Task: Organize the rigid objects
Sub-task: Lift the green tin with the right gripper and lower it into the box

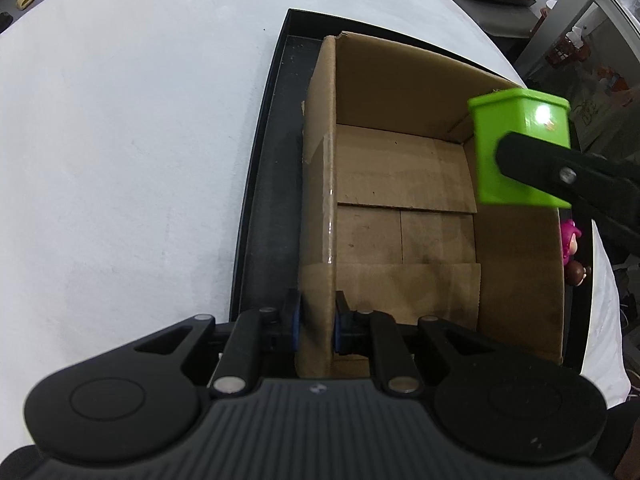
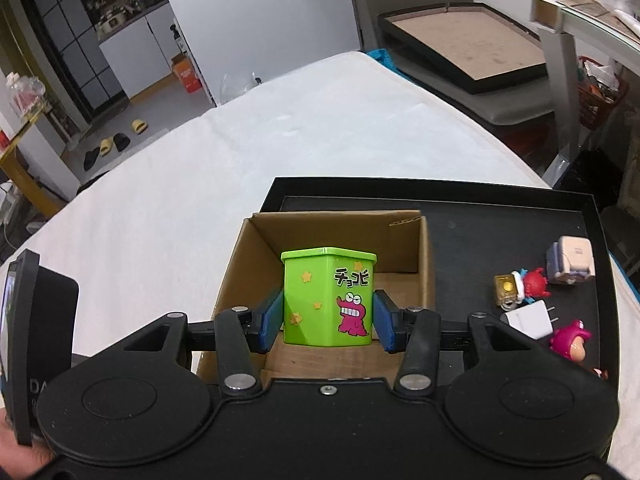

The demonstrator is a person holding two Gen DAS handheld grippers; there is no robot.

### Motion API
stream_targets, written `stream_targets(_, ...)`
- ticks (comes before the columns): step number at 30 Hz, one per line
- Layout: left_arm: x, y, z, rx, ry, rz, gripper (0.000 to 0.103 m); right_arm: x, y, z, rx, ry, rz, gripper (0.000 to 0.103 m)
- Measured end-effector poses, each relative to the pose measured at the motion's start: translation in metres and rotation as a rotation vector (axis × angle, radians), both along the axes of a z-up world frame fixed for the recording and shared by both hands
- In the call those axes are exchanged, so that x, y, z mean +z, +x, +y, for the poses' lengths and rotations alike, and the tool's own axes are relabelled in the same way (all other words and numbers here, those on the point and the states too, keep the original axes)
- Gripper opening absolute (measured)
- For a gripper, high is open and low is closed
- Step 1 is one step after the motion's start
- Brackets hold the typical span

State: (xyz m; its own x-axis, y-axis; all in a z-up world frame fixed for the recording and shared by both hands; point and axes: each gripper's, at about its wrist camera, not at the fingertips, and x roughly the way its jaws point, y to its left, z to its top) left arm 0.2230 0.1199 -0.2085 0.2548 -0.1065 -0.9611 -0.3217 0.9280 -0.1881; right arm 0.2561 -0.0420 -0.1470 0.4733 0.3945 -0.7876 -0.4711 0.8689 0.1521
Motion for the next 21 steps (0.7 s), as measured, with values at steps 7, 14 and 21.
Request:
stream_targets(7, 0.0, -0.001, 0.005, 0.022, -0.027, 0.011, 0.014, -0.004, 0.008, 0.011, 0.008, -0.002, 0.008, 0.047)
stream_targets(14, 0.0, -0.003, 0.009, 0.059, -0.045, 0.022, 0.014, -0.005, 0.016, 0.02, 0.02, -0.002, 0.015, 0.056)
stream_targets(21, 0.004, -0.005, 0.007, 0.068, -0.044, 0.029, 0.016, -0.002, 0.01, 0.001, -0.014, 0.025, 0.038, 0.067)
